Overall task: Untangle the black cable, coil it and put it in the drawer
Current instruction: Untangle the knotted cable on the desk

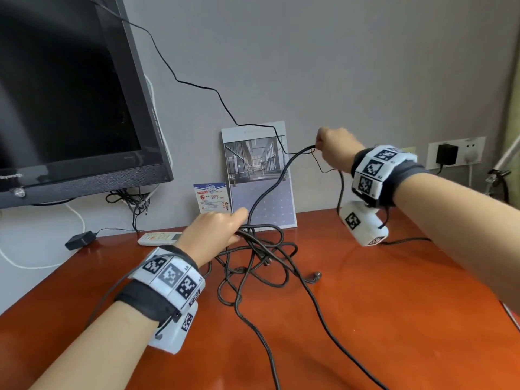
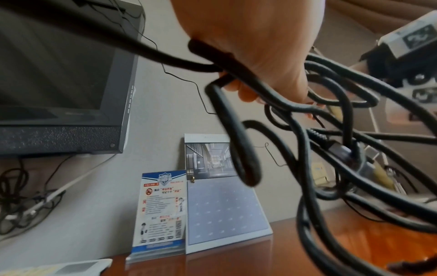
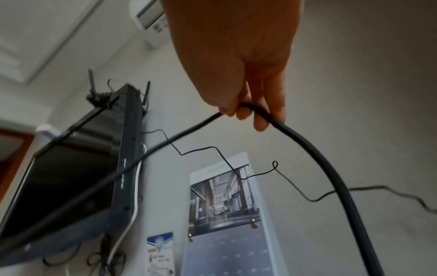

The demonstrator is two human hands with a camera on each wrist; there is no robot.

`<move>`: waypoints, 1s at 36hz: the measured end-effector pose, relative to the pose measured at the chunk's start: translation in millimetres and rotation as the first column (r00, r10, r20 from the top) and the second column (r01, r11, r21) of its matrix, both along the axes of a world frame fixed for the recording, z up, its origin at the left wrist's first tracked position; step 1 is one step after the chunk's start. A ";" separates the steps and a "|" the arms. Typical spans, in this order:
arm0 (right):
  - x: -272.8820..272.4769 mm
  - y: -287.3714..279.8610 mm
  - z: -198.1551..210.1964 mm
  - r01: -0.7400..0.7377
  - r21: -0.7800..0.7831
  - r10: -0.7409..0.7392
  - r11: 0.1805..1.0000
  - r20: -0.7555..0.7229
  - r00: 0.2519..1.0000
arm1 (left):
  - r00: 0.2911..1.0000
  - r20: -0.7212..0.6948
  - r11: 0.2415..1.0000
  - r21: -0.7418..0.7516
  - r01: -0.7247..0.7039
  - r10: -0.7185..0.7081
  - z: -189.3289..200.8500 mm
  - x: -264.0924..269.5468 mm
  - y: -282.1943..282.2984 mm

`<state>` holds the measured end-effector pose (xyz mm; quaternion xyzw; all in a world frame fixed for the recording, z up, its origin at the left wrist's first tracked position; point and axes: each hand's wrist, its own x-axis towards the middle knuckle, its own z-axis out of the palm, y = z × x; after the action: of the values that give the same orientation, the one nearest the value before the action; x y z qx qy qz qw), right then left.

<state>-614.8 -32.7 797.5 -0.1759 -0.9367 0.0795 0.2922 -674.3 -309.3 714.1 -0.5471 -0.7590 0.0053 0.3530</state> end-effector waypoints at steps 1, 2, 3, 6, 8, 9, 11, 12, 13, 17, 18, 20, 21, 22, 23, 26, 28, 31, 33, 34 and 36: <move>-0.2 2.0 1.4 0.017 0.008 -0.017 1.000 0.004 1.000 | 1.000 0.009 0.999 0.033 0.013 -0.013 0.0 -1.1 0.5; 0.3 2.4 2.3 0.032 0.017 -0.032 0.999 -0.004 0.999 | 0.999 0.007 0.997 0.068 0.031 -0.031 1.1 -1.5 1.9; 0.8 1.2 2.8 0.041 0.022 -0.040 0.999 -0.023 0.999 | 0.999 -0.003 0.994 0.098 0.051 -0.051 3.2 -0.8 3.5; -1.4 -8.9 -2.7 -0.100 -0.049 0.098 0.994 -0.034 0.995 | 0.995 -0.043 0.987 0.134 0.094 -0.089 9.0 3.7 9.3; -4.5 -20.5 -11.0 -0.250 -0.172 0.257 0.953 0.022 0.966 | 0.992 -0.048 0.986 0.114 0.122 -0.117 8.3 4.2 13.1; -6.4 -25.7 -13.6 -0.282 -0.229 0.296 0.932 0.030 0.955 | 0.990 -0.055 0.987 0.097 0.132 -0.127 6.7 3.4 14.9; -11.2 -33.7 -14.1 -0.284 -0.309 0.292 0.908 -0.022 0.956 | 0.989 -0.064 0.989 0.056 0.139 -0.135 2.8 2.2 17.9; -14.4 -36.0 -12.2 -0.272 -0.334 0.267 0.903 -0.061 0.962 | 0.989 -0.058 0.989 0.040 0.140 -0.137 0.8 2.0 19.1; -18.5 -36.7 -10.1 -0.257 -0.365 0.236 0.895 -0.102 0.966 | 0.989 -0.046 0.990 0.026 0.140 -0.139 -1.5 2.3 20.2; -30.0 -38.1 0.5 -0.227 -0.558 0.134 0.798 -0.203 0.970 | 0.986 -0.004 0.986 0.007 0.167 -0.167 -11.6 5.3 22.5; -32.5 -36.5 2.6 -0.219 -0.573 0.112 0.790 -0.216 0.970 | 0.985 0.008 0.984 0.019 0.175 -0.175 -13.1 6.2 22.1; -38.3 -28.7 5.7 -0.174 -0.573 0.049 0.801 -0.226 0.973 | 0.984 0.027 0.982 0.073 0.173 -0.175 -12.6 7.6 19.3; -41.2 -22.3 5.9 -0.132 -0.565 0.009 0.815 -0.216 0.976 | 0.986 0.027 0.981 0.108 0.162 -0.165 -11.0 7.9 17.5; -41.7 -15.8 6.0 -0.076 -0.555 -0.039 0.828 -0.193 0.980 | 0.988 0.018 0.979 0.137 0.151 -0.154 -9.0 7.7 15.7; -41.6 -9.3 5.3 -0.016 -0.528 -0.086 0.849 -0.168 0.982 | 0.989 0.004 0.978 0.153 0.145 -0.147 -7.1 6.9 13.8; -34.3 4.4 0.1 0.181 -0.305 -0.194 0.935 -0.011 0.981 | 0.989 -0.053 0.981 0.132 0.144 -0.138 -4.9 0.6 7.0; -30.8 11.2 -7.9 0.257 -0.144 -0.231 0.956 0.175 0.957 | 0.987 -0.078 0.984 0.100 0.146 -0.139 -5.0 -4.4 2.6; -74.7 82.2 -34.0 0.293 0.036 -0.281 0.955 0.422 0.862 | 0.986 -0.068 0.985 0.078 0.156 -0.151 -5.5 -9.5 -0.4; -110.8 143.7 -52.5 0.303 0.075 -0.301 0.950 0.486 0.821 | 0.987 -0.060 0.985 0.077 0.151 -0.147 -5.2 -10.3 0.1; -109.0 147.8 -52.9 0.317 0.078 -0.311 0.945 0.517 0.798 | 0.988 -0.057 0.986 0.076 0.148 -0.143 -4.9 -9.8 1.3; -78.3 110.4 -42.1 0.317 0.068 -0.308 0.946 0.493 0.814 | 0.989 -0.054 0.987 0.075 0.141 -0.137 -3.8 -7.4 4.8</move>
<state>-693.2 77.7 755.4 -0.3441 -0.9376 -0.0094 0.0486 -681.8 -304.5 710.3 -0.5841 -0.7099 -0.0358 0.3920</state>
